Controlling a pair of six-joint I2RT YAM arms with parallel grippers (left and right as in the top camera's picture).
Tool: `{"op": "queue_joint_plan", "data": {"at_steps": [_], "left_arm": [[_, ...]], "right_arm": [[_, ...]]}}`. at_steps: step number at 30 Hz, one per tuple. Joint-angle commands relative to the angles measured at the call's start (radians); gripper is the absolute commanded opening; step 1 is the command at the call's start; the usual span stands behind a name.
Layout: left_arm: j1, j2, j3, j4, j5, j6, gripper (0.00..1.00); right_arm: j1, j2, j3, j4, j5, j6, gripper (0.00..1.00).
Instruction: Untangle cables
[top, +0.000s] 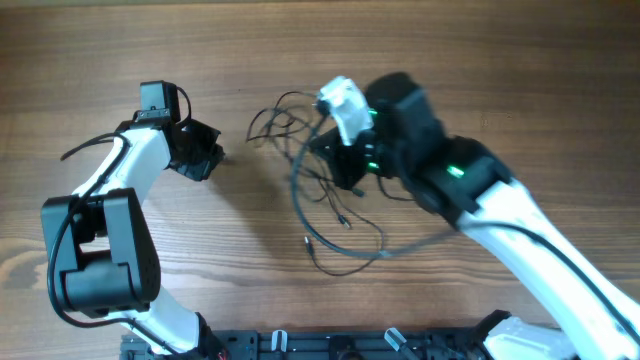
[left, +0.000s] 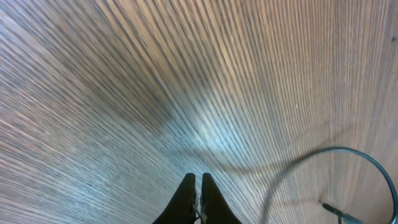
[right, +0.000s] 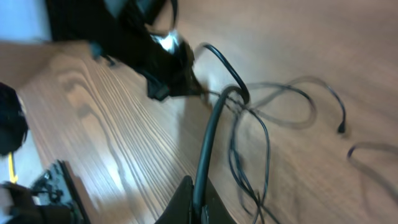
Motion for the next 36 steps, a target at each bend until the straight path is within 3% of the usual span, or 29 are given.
{"op": "queue_joint_plan", "data": {"at_steps": [1, 3, 5, 7, 8, 9, 12, 16, 18, 21, 28, 32, 36], "left_arm": [[0.004, 0.000, -0.005, 0.002, -0.050, 0.002, 0.04], [0.004, 0.000, -0.005, 0.018, 0.076, 0.026, 0.07], [0.004, 0.000, -0.005, 0.141, 0.458, 0.339, 0.28], [0.003, 0.000, -0.005, 0.209, 0.830, 0.671, 0.67], [0.003, 0.000, -0.005, 0.213, 0.954, 0.784, 0.92], [0.003, 0.000, -0.005, 0.212, 1.028, 0.857, 0.96], [0.003, 0.000, -0.005, 0.212, 1.138, 1.015, 0.97], [0.003, 0.000, -0.005, 0.212, 1.162, 1.077, 0.92], [-0.002, 0.000, -0.005, 0.212, 1.228, 1.141, 0.82], [-0.028, 0.000, -0.005, 0.212, 1.234, 1.212, 0.75], [-0.095, 0.000, -0.005, 0.232, 1.229, 1.233, 0.74], [0.011, 0.000, -0.005, 0.275, 1.232, 1.124, 0.75], [0.071, 0.000, -0.005, 0.225, 1.271, 1.099, 0.80]], "right_arm": [[-0.050, -0.121, -0.001, -0.013, 0.005, -0.019, 0.04], [-0.052, -0.143, -0.001, -0.030, 0.006, -0.021, 0.04], [-0.051, -0.133, -0.001, -0.060, 0.007, -0.022, 0.04], [-0.051, -0.117, -0.001, -0.066, 0.007, -0.021, 0.04], [-0.051, -0.107, -0.001, -0.066, 0.002, -0.019, 0.05], [-0.051, -0.100, -0.001, -0.066, -0.001, -0.019, 0.04], [-0.052, -0.087, -0.001, -0.082, -0.001, -0.019, 0.04], [-0.052, -0.075, -0.001, -0.092, -0.001, -0.020, 0.04], [-0.052, -0.075, -0.001, -0.090, 0.000, -0.021, 0.04], [-0.052, -0.075, -0.001, -0.089, -0.001, -0.021, 0.04], [-0.055, -0.075, -0.001, -0.100, 0.000, -0.021, 0.04], [-0.055, -0.075, -0.001, -0.114, 0.000, -0.021, 0.04], [-0.055, -0.075, -0.001, -0.109, 0.000, -0.021, 0.04]]}}
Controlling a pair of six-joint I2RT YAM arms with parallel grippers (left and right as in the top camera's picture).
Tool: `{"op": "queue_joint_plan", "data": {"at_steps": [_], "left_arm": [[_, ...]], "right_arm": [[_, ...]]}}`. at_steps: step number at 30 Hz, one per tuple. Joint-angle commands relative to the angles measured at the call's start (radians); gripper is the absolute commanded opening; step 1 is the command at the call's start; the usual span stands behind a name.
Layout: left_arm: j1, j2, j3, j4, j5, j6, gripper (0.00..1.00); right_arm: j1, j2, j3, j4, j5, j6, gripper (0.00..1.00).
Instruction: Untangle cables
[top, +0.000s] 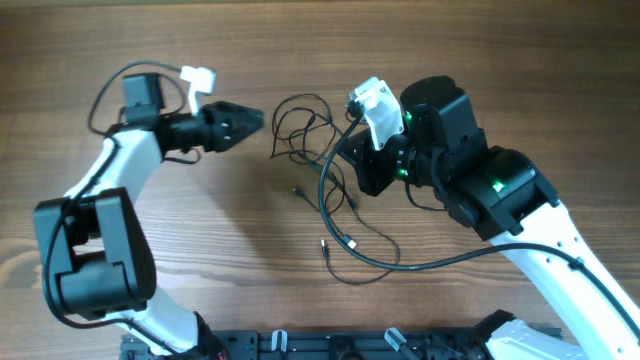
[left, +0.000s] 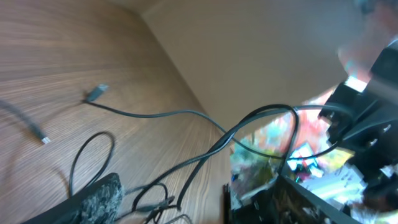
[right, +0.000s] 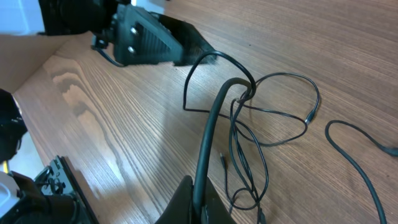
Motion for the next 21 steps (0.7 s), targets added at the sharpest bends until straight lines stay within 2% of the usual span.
{"op": "queue_joint_plan", "data": {"at_steps": [1, 9, 10, 11, 12, 18, 21], "left_arm": [[0.004, 0.000, 0.001, -0.039, 0.039, -0.021, 0.81], [-0.095, 0.000, 0.001, -0.036, 0.039, 0.046, 0.79], [-0.099, 0.000, 0.001, -0.034, 0.039, 0.053, 0.77], [-0.108, 0.000, 0.001, -0.035, 0.038, 0.065, 0.68], [-0.119, 0.000, 0.001, -0.035, 0.036, 0.084, 0.55], [-0.274, 0.000, 0.001, -0.031, -0.275, 0.074, 0.66], [-0.321, 0.000, 0.001, -0.027, -0.389, 0.074, 0.53]], "right_arm": [[-0.002, 0.010, -0.001, 0.005, -0.001, -0.014, 0.04], [-0.002, 0.010, -0.001, 0.005, 0.006, -0.014, 0.04], [-0.002, 0.010, -0.001, 0.005, 0.006, -0.014, 0.04], [-0.002, 0.010, -0.001, 0.005, 0.006, -0.014, 0.04], [-0.002, 0.010, -0.001, 0.005, 0.006, -0.014, 0.04], [-0.002, 0.010, -0.001, 0.001, 0.006, -0.011, 0.04], [-0.002, 0.010, -0.001, -0.004, 0.006, -0.011, 0.04]]}}
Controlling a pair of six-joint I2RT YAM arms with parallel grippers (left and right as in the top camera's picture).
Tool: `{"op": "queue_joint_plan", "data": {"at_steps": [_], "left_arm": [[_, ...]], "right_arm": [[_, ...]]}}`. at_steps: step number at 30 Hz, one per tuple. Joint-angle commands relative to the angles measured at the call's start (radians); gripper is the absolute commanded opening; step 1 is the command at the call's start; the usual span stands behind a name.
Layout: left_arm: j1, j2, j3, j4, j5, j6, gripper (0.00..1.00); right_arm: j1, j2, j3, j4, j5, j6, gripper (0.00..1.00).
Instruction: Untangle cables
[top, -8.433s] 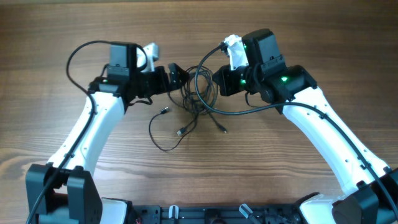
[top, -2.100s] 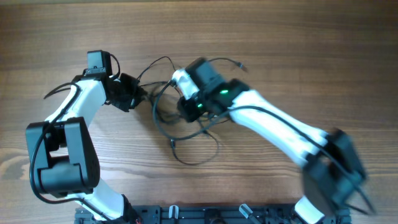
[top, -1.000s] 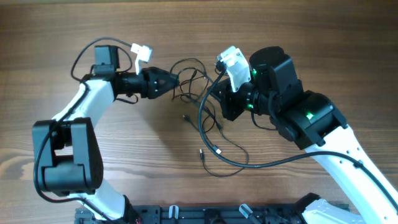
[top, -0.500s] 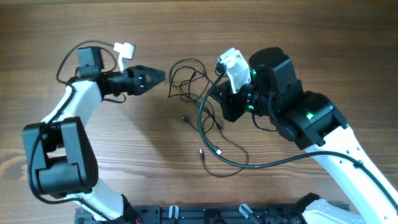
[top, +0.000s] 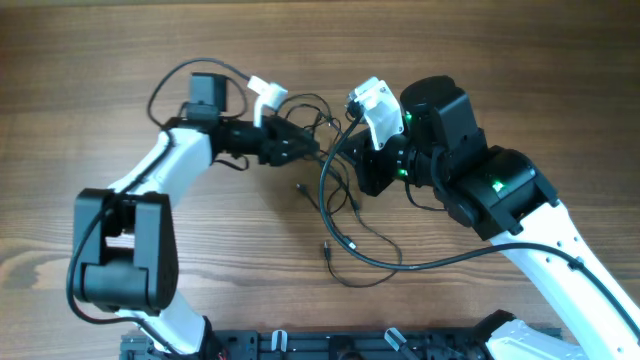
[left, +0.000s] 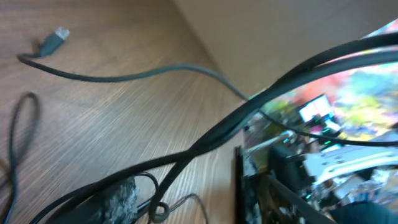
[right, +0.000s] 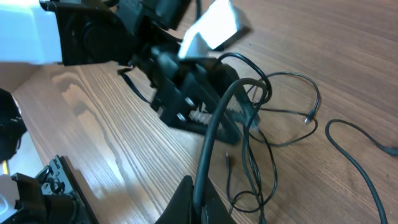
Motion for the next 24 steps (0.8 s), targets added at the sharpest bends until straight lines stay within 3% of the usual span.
{"op": "queue_joint_plan", "data": {"at_steps": [1, 2, 3, 4, 8, 17, 20, 22, 24], "left_arm": [[-0.038, 0.000, 0.001, 0.004, -0.183, 0.020, 0.46], [-0.038, 0.000, 0.001, 0.004, -0.204, 0.020, 0.35], [-0.036, 0.000, 0.001, 0.004, -0.223, 0.020, 0.16], [-0.035, 0.000, 0.001, 0.003, -0.248, 0.020, 0.04], [-0.035, 0.000, 0.001, -0.012, -0.325, 0.019, 0.04], [-0.035, 0.000, 0.001, -0.105, -0.463, 0.020, 0.18], [-0.035, 0.000, 0.001, -0.105, -0.478, 0.020, 0.04], [-0.035, 0.000, 0.001, -0.107, -0.513, 0.016, 0.04], [-0.035, 0.000, 0.001, -0.106, -0.682, -0.100, 0.04]], "right_arm": [[-0.002, 0.010, -0.001, -0.002, 0.005, -0.011, 0.04], [-0.002, 0.010, -0.001, -0.002, 0.005, -0.011, 0.04], [-0.002, 0.010, -0.001, -0.002, 0.005, -0.011, 0.04], [-0.002, 0.010, -0.001, -0.002, 0.005, -0.012, 0.04], [-0.038, 0.003, -0.001, -0.006, 0.006, -0.014, 0.04], [-0.366, -0.045, 0.000, -0.031, 0.005, -0.014, 0.04], [-0.382, -0.045, 0.000, -0.041, 0.005, -0.014, 0.04], [-0.383, -0.045, 0.000, -0.045, 0.010, -0.021, 0.04], [-0.392, -0.045, 0.000, -0.046, 0.116, 0.003, 0.04]]}}
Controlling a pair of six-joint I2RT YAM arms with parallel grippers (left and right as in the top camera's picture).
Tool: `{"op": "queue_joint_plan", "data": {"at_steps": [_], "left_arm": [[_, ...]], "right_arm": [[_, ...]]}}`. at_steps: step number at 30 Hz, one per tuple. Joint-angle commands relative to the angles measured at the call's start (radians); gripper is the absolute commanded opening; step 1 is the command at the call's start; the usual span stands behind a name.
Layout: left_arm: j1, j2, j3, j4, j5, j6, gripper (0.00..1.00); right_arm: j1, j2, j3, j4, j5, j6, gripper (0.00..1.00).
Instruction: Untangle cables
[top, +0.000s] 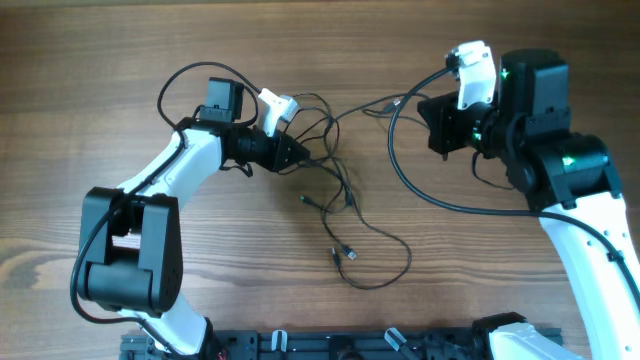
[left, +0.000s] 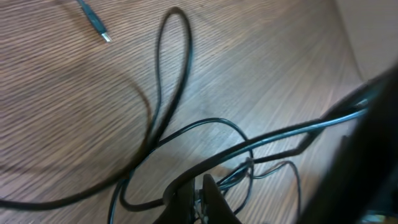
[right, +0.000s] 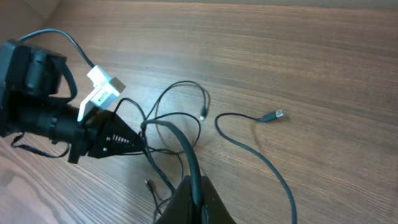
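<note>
A tangle of thin black cables (top: 318, 118) lies mid-table, with loose ends trailing toward the front (top: 345, 255). My left gripper (top: 296, 152) sits in the tangle; in the left wrist view it (left: 200, 198) is shut on thin strands, with a wide loop (left: 166, 93) beyond it. My right gripper (top: 436, 128) is off to the right, shut on the thick black cable (top: 398, 178). In the right wrist view the thick cable (right: 185, 146) runs from its fingers (right: 193, 200) toward the left gripper (right: 127, 144).
A USB plug (right: 278, 114) on a thin lead lies between the two grippers. The bare wooden table (top: 100, 40) spreads to the far side and to the left. A black rail (top: 330, 345) runs along the near edge.
My right gripper has moved from beside the tangle to the right and farther back, still shut on the thick cable, which now stretches out of the knot. My left gripper stays in the tangle.
First my left gripper was shut over bare wood left of the tangle, while the right held the thick cable in the knot. Then the left pointed at the tangle, then it was inside it. Now the right has drawn the thick cable away to the right.
</note>
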Motion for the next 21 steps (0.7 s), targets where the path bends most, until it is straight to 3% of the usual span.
{"op": "queue_joint_plan", "data": {"at_steps": [1, 3, 5, 9, 12, 17, 21], "left_arm": [[0.004, 0.000, 0.001, -0.007, -0.330, -0.190, 0.04], [0.011, 0.000, 0.001, -0.028, -0.646, -0.368, 0.04], [0.041, 0.000, 0.001, -0.039, -0.756, -0.465, 0.04], [0.149, 0.000, 0.001, -0.053, -0.759, -0.567, 0.04], [0.205, 0.000, 0.001, -0.061, -0.755, -0.573, 0.04], [0.227, 0.000, 0.001, -0.062, -0.725, -0.573, 0.04], [0.225, 0.000, 0.001, -0.067, -0.693, -0.573, 0.04]], "right_arm": [[-0.031, -0.023, 0.000, 0.000, 0.172, 0.058, 0.04], [-0.108, -0.023, 0.000, 0.000, 0.267, 0.147, 0.04], [-0.204, -0.023, 0.000, -0.001, 0.280, 0.182, 0.04], [-0.474, -0.023, 0.000, -0.023, 0.270, 0.203, 0.04], [-0.573, -0.023, 0.000, -0.044, 0.194, 0.167, 0.04], [-0.588, -0.023, 0.000, 0.009, 0.126, 0.061, 0.04], [-0.592, -0.023, 0.005, 0.253, 0.313, 0.081, 0.04]]}}
